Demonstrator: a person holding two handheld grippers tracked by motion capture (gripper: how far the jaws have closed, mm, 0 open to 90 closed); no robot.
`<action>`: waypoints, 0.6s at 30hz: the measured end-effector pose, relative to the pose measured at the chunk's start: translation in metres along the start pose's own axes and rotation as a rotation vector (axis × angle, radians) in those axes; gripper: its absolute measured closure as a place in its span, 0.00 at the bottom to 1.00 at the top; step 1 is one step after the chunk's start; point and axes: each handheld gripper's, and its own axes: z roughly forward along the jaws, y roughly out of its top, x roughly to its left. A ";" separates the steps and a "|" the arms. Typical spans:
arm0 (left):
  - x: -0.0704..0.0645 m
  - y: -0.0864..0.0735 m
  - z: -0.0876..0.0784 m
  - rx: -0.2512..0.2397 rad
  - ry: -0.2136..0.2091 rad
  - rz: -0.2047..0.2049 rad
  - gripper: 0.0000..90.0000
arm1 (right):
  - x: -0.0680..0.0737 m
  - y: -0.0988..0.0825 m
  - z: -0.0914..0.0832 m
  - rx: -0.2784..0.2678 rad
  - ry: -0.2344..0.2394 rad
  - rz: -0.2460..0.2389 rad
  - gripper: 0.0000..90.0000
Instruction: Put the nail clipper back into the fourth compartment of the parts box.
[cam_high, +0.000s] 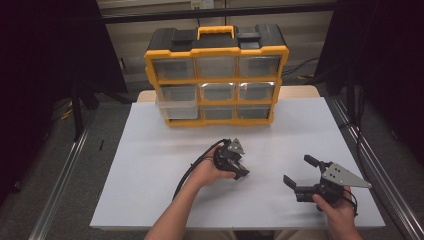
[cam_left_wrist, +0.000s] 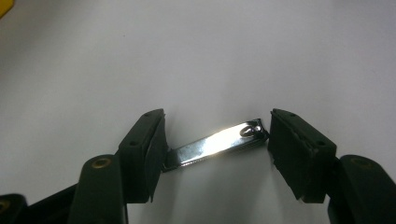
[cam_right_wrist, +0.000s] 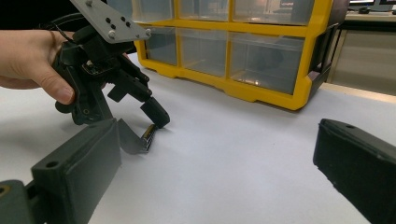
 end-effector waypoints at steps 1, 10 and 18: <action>0.000 0.000 0.000 -0.003 0.003 0.004 0.42 | 0.000 0.000 0.000 -0.002 -0.002 -0.003 0.01; 0.001 -0.002 -0.003 0.007 -0.027 0.019 0.42 | 0.000 0.000 0.001 -0.006 -0.001 -0.001 0.01; 0.000 -0.002 -0.002 0.003 -0.026 -0.004 0.38 | 0.000 0.000 0.000 -0.005 -0.002 0.003 0.01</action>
